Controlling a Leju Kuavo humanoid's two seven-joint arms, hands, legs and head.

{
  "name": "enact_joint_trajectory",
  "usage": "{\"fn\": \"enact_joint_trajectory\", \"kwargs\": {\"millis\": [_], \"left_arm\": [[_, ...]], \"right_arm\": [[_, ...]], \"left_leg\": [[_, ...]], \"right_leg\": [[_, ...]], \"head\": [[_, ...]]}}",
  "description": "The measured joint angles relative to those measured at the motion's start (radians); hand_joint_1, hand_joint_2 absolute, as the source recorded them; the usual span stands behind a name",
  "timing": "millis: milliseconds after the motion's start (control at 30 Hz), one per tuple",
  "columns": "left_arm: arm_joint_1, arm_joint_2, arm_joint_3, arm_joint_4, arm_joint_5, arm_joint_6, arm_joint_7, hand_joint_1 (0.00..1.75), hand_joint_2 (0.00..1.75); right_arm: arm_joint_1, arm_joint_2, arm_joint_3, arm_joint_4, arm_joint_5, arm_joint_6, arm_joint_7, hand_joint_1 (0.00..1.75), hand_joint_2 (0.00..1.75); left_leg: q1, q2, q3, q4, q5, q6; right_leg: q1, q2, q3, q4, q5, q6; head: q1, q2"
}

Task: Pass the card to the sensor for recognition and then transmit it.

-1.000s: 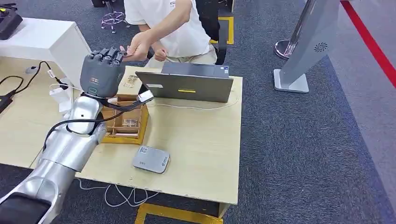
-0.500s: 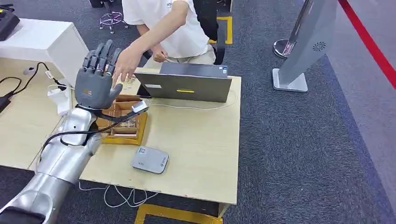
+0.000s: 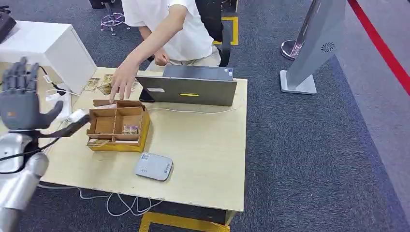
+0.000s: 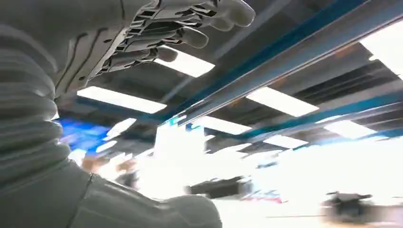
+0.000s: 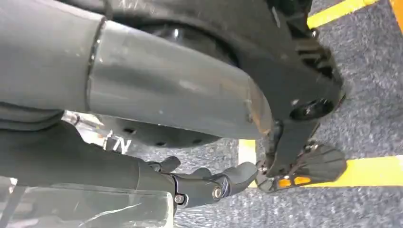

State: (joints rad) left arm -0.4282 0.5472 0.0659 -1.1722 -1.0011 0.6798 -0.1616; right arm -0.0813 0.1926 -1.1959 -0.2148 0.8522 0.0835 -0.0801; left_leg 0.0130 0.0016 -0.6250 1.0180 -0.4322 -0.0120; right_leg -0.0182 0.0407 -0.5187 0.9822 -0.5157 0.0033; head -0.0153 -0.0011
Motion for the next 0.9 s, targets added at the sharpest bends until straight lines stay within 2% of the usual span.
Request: {"fn": "enact_joint_trajectory", "kwargs": {"millis": [67, 133, 200, 233, 333, 367, 400, 467, 500, 533, 600, 633, 700, 767, 800, 867, 900], "left_arm": [[0.086, 0.087, 0.149, 0.036, 0.062, 0.006, -0.092, 0.0, 1.75], [0.166, 0.143, 0.317, 0.09, 0.169, -0.013, -0.182, 0.0, 1.75], [0.236, 0.196, 0.499, 0.196, 0.283, -0.044, -0.259, 0.0, 1.75], [0.264, 0.217, 0.579, 0.254, 0.297, -0.044, -0.278, 0.0, 1.75], [0.323, 0.267, 0.786, 0.452, 0.283, -0.042, -0.252, 0.0, 1.75], [0.328, 0.269, 0.838, 0.504, 0.294, -0.055, -0.229, 0.0, 1.75], [0.33, 0.265, 0.896, 0.557, 0.333, -0.099, -0.198, 0.0, 1.75], [0.33, 0.241, 1.008, 0.642, 0.458, -0.253, -0.125, 0.0, 1.75], [0.332, 0.21, 1.07, 0.678, 0.521, -0.323, -0.103, 0.0, 1.75], [0.34, 0.171, 1.128, 0.708, 0.551, -0.353, -0.092, 0.0, 1.75], [0.353, 0.066, 1.21, 0.766, 0.567, -0.364, -0.076, 0.0, 1.75], [0.357, 0.008, 1.235, 0.792, 0.574, -0.361, -0.091, 0.0, 1.75], [0.36, -0.075, 1.267, 0.826, 0.582, -0.356, -0.112, 0.0, 1.75], [0.36, -0.124, 1.296, 0.85, 0.584, -0.356, -0.117, 0.0, 1.75], [0.359, -0.148, 1.311, 0.859, 0.583, -0.357, -0.107, 0.0, 1.75], [0.361, -0.161, 1.322, 0.866, 0.582, -0.359, -0.095, 0.0, 1.75], [0.36, -0.167, 1.328, 0.872, 0.581, -0.361, -0.089, 0.0, 1.75]], "right_arm": [[0.003, -0.002, -0.005, 0.0, 0.003, 0.0, 0.0, 0.0, 0.0], [0.006, -0.006, -0.008, 0.0, -0.002, 0.0, 0.002, 0.0, 0.0], [0.007, -0.01, -0.015, 0.0, -0.005, 0.0, 0.006, 0.0, 0.0], [0.009, -0.013, -0.018, 0.0, -0.006, 0.0, 0.011, 0.0, 0.0], [0.012, -0.022, -0.024, 0.0, -0.004, 0.0, 0.033, 0.0, 0.0], [0.012, -0.024, -0.025, 0.0, -0.004, 0.0, 0.039, 0.0, 0.0], [0.011, -0.027, -0.026, 0.0, -0.003, 0.0, 0.039, 0.0, 0.0], [0.008, -0.032, -0.027, 0.0, -0.002, 0.0, 0.037, 0.0, 0.0], [0.007, -0.035, -0.027, 0.0, 0.0, 0.0, 0.037, 0.0, 0.0], [0.006, -0.037, -0.027, 0.0, 0.003, 0.0, 0.037, 0.0, 0.0], [0.006, -0.04, -0.028, 0.0, 0.004, 0.0, 0.037, 0.0, 0.0], [0.005, -0.04, -0.028, 0.0, 0.004, 0.0, 0.037, 0.0, 0.0], [0.004, -0.04, -0.028, 0.0, 0.004, 0.0, 0.037, 0.0, 0.0], [0.003, -0.042, -0.029, 0.0, 0.005, 0.0, 0.037, 0.0, 0.0], [0.003, -0.043, -0.029, 0.0, 0.005, 0.0, 0.037, 0.0, 0.0], [0.003, -0.045, -0.029, 0.0, 0.005, 0.0, 0.037, 0.0, 0.0], [0.003, -0.046, -0.029, 0.0, 0.005, 0.0, 0.037, 0.0, 0.0]], "left_leg": [[0.001, 0.002, 0.0, 0.0, -0.002, -0.003], [0.002, 0.002, 0.001, -0.001, -0.005, -0.005], [0.003, 0.002, 0.0, -0.001, -0.006, -0.005], [0.003, 0.002, 0.0, -0.001, -0.008, -0.006], [0.003, -0.003, 0.0, -0.001, -0.009, -0.006], [0.003, -0.007, 0.0, -0.001, -0.009, -0.005], [0.003, -0.012, 0.001, -0.001, -0.009, -0.005], [0.002, -0.017, 0.001, -0.001, -0.009, -0.005], [0.0, -0.018, 0.002, -0.001, -0.009, -0.005], [-0.001, -0.019, 0.002, -0.001, -0.009, -0.004], [-0.003, -0.022, 0.004, -0.001, -0.009, -0.001], [-0.004, -0.023, 0.003, 0.0, -0.009, 0.0], [0.0, -0.023, 0.002, 0.002, -0.01, 0.002], [-0.002, -0.023, 0.002, 0.003, -0.01, 0.002], [-0.002, -0.023, 0.003, 0.003, -0.01, 0.003], [-0.001, -0.022, 0.003, 0.003, -0.011, 0.003], [0.0, -0.022, 0.003, 0.003, -0.011, 0.003]], "right_leg": [[0.001, 0.001, -0.001, 0.0, -0.002, -0.003], [0.001, 0.001, -0.001, 0.0, -0.005, -0.005], [0.002, 0.001, 0.0, 0.0, -0.007, -0.005], [0.003, 0.001, -0.001, 0.0, -0.007, -0.005], [0.002, -0.005, 0.0, -0.002, -0.01, -0.006], [0.002, -0.009, 0.001, -0.003, -0.011, -0.006], [0.002, -0.014, 0.004, -0.003, -0.013, -0.003], [0.001, -0.019, 0.006, -0.004, -0.013, -0.004], [-0.001, -0.02, 0.006, -0.004, -0.014, -0.002], [-0.002, -0.021, 0.007, -0.004, -0.015, -0.001], [-0.005, -0.023, 0.008, -0.005, -0.015, 0.0], [-0.005, -0.024, 0.008, -0.005, -0.015, 0.001], [-0.003, -0.025, 0.009, -0.006, -0.015, 0.001], [-0.003, -0.025, 0.01, -0.007, -0.014, 0.002], [-0.003, -0.024, 0.01, -0.007, -0.013, 0.003], [-0.003, -0.024, 0.01, -0.007, -0.013, 0.003], [-0.003, -0.024, 0.011, -0.007, -0.013, 0.003]], "head": [[-0.001, 0.0], [-0.001, 0.0], [-0.001, 0.0], [-0.002, 0.0], [-0.002, 0.0], [-0.002, 0.0], [-0.001, 0.0], [0.0, 0.0], [0.0, 0.0], [-0.003, 0.0], [-0.001, 0.0], [-0.003, 0.0], [-0.004, 0.0], [0.011, 0.0], [0.004, 0.0], [0.001, 0.0], [0.005, 0.0]]}}
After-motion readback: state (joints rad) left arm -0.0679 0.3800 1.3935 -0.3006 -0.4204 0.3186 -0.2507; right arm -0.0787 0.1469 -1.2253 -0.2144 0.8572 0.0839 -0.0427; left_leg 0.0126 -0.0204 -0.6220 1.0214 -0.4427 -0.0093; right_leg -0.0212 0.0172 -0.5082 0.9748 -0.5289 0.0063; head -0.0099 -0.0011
